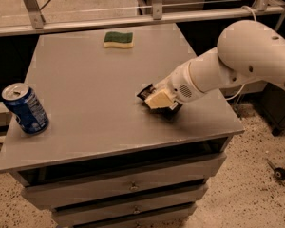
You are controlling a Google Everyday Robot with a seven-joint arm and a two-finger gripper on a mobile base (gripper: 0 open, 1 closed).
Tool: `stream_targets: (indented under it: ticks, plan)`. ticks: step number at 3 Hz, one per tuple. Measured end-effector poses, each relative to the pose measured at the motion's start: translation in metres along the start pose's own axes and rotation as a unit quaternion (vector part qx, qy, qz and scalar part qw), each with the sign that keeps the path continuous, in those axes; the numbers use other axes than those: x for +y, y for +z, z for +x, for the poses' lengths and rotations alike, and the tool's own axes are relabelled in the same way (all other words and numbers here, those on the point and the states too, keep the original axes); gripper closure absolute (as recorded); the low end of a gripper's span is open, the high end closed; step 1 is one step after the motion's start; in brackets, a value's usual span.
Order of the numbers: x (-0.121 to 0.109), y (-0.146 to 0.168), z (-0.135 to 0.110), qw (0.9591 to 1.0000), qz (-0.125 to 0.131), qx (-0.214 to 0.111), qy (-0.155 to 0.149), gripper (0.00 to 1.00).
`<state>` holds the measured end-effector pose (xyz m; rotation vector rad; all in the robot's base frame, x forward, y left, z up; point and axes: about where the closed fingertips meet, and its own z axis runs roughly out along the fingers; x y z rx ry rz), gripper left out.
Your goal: Pick rxbar chocolate
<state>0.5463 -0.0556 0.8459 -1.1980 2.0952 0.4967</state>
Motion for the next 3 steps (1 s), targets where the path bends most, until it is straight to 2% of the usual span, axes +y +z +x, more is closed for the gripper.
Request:
stream_targets:
  ticks: [1,2,3]
  plan:
    - [0.001,-0.006,-0.043,0.997,-0.029,-0.063,-0.035,1.0]
    - [-0.001,-0.024,-0.096,0.9844,-0.056,-0.149,-0.076,1.0]
    - [-0.001,-0.024,-0.096,0.9844,-0.056,-0.149,-0.076,1.0]
